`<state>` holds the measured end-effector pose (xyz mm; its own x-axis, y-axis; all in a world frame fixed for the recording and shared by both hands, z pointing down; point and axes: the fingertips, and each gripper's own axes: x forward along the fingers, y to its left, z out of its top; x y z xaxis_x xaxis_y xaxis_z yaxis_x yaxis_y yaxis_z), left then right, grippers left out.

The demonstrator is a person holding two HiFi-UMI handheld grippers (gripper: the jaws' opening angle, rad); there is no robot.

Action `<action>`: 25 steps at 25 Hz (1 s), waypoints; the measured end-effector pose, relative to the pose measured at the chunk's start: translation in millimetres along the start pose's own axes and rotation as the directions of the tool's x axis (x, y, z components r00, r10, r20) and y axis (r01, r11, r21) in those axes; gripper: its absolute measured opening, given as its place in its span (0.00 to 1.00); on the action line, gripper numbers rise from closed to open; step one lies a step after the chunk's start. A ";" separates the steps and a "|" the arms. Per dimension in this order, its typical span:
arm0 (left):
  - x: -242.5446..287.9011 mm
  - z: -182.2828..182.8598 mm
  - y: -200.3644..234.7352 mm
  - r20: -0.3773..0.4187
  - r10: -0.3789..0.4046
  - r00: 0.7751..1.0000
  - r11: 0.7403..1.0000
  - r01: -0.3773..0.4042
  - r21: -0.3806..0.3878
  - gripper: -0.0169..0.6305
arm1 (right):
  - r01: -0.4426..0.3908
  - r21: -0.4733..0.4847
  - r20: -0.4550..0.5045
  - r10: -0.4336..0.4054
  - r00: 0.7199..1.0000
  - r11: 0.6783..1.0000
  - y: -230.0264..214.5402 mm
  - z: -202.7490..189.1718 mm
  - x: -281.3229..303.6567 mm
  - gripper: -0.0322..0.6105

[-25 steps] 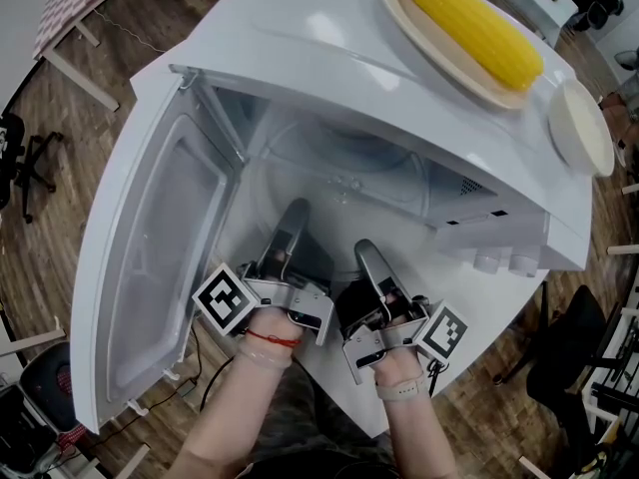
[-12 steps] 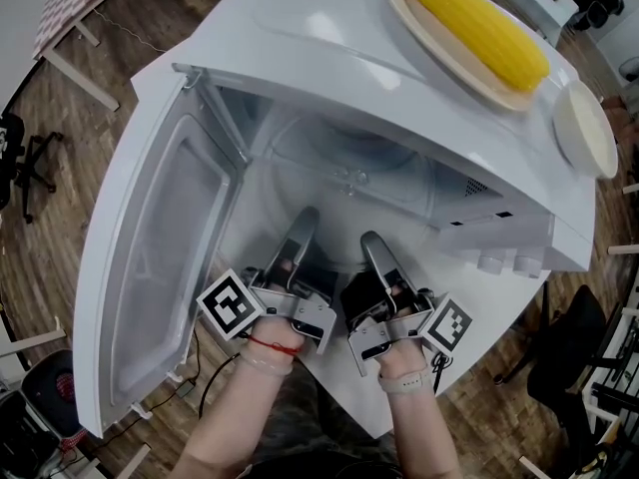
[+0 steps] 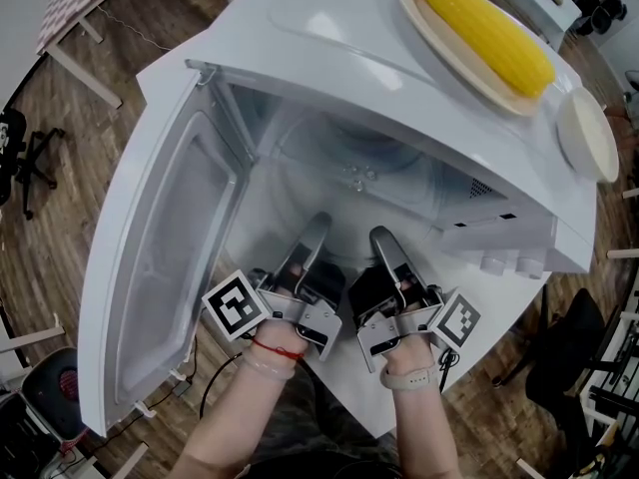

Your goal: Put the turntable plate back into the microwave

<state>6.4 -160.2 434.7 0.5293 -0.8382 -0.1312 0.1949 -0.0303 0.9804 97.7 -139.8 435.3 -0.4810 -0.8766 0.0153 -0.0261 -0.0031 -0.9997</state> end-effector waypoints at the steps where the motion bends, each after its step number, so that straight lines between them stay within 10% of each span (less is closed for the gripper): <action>1: 0.1 -0.2 0.0 -0.003 0.002 1.000 1.000 -0.002 0.000 0.08 | 0.000 -0.002 0.000 0.000 1.000 1.000 -0.2 0.9 0.9 0.12; 25: 3.1 -9.5 10.0 -0.093 0.064 0.994 0.998 -0.065 -0.004 0.08 | -0.002 0.017 0.035 0.002 0.999 1.000 -10.2 21.8 11.9 0.11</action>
<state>17.8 -157.9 442.7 0.6150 -0.7844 -0.0808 0.1637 0.0267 0.9862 111.3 -160.7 445.2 -0.4499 -0.8930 0.0130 -0.0103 -0.0093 -0.9999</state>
